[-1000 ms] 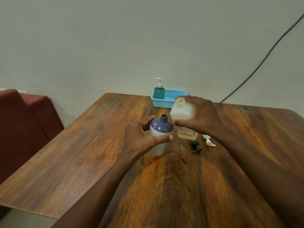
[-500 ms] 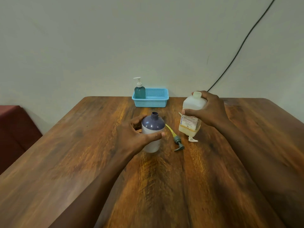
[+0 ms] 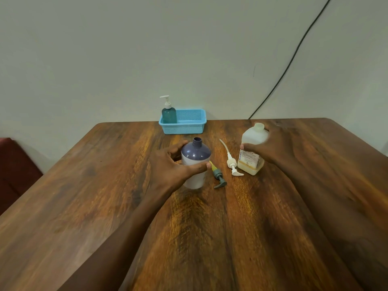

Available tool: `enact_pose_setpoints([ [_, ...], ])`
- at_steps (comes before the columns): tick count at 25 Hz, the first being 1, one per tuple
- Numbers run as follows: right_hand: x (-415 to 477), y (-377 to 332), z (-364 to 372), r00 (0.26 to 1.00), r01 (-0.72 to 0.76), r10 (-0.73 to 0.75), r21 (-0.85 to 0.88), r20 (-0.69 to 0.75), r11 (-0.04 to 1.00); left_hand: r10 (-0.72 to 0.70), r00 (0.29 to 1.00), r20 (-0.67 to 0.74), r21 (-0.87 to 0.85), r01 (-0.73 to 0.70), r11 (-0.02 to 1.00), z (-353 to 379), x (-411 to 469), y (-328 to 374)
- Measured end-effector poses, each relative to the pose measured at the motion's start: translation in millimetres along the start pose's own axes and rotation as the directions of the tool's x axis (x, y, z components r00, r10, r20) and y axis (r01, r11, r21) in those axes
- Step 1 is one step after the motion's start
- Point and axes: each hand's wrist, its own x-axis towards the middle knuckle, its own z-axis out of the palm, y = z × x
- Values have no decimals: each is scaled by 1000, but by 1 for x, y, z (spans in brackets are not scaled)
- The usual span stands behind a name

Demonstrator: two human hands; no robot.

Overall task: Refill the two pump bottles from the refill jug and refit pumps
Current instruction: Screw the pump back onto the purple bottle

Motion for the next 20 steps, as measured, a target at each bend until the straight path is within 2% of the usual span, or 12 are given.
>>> enact_pose_setpoints([
  [4,-4,5,3,999,-40,40,58,3,997,-5,1000,-7,14,6,1000,-1,0,0],
  [8,-5,3,3,997,-48,46,32,55,998,-9,1000,-3,9,9,1000,0,-1,-2],
  [13,-8,-7,-6,999,13,-15,40,29,999,3,1000,1,11,-3,1000,0,-1,-3],
  [16,-10,-22,-11,992,117,-118,-14,-52,993,5,1000,-5,5,-5,1000,0,-2,-3],
  [18,-12,-39,-11,963,238,-244,-66,-111,969,-8,1000,-17,8,8,1000,-2,-3,-4],
  [20,-17,-57,-6,926,360,-364,-55,-104,931,-5,999,-36,15,5,1000,-5,-6,-6],
])
